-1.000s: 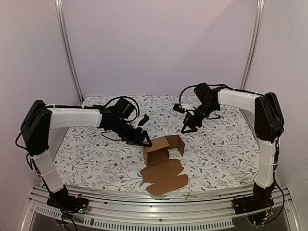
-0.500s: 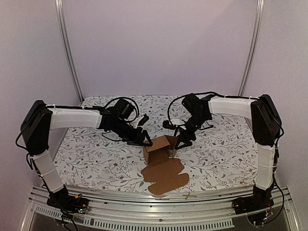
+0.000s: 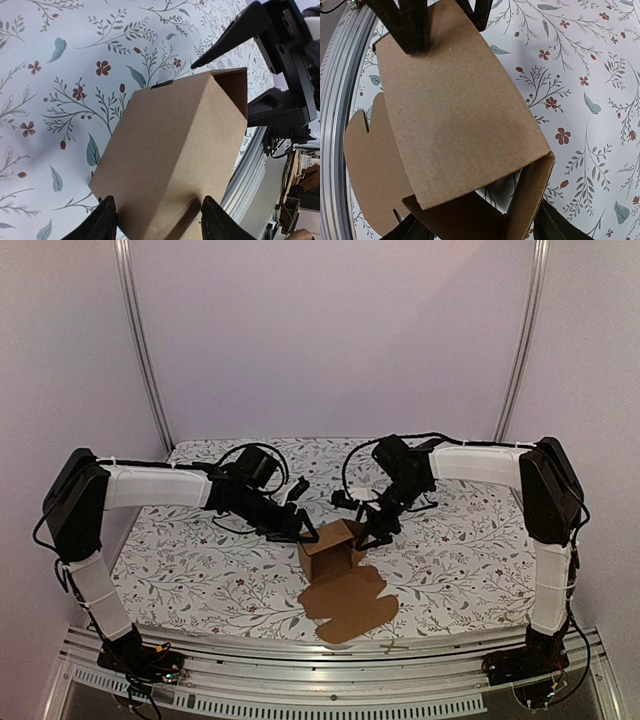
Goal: Fold the paper box
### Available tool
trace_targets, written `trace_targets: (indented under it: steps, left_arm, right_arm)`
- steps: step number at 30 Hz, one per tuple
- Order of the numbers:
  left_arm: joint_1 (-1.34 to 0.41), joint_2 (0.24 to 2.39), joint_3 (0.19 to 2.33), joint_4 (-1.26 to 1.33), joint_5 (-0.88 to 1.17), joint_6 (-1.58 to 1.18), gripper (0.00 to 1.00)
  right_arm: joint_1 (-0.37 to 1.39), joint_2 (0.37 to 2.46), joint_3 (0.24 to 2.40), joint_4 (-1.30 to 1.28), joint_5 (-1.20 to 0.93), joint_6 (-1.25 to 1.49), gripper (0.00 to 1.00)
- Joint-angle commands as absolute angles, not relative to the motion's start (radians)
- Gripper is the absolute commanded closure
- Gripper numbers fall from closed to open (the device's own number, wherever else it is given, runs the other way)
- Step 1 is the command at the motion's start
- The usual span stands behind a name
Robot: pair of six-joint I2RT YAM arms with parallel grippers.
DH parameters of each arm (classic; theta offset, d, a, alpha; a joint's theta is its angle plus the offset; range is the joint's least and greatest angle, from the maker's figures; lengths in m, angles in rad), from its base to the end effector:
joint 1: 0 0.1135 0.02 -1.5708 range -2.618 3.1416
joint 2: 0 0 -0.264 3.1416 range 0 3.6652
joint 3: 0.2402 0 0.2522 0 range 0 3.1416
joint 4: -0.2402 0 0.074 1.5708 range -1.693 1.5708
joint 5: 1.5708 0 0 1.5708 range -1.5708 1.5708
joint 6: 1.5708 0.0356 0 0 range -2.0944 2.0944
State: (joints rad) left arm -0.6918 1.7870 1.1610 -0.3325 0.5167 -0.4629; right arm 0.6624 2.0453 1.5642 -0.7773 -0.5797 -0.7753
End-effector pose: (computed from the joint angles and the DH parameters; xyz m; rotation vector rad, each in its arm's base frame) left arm 0.2742 -0.2500 0.1906 0.5339 2.6639 -1.0666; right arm 0.3172 0.2721 0.1894 -1.8716 1.9465 0.7792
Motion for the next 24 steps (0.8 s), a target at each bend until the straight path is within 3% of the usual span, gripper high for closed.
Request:
trace_targets:
  steps: [1, 19, 24]
  left_arm:
    - [-0.670, 1.810, 1.146, -0.311, 0.535, -0.475, 0.43]
    - [-0.667, 1.833, 1.145, -0.248, 0.552, -0.518, 0.44]
    - [-0.662, 1.833, 1.131, -0.215, 0.566, -0.537, 0.45]
  right_arm:
    - [0.675, 2.021, 1.539, -0.777, -0.586, -0.787, 0.34]
    - [0.721, 2.028, 1.469, -0.549, -0.527, -0.549, 0.52]
    - [0.722, 1.966, 1.346, -0.354, -0.482, -0.403, 0.53]
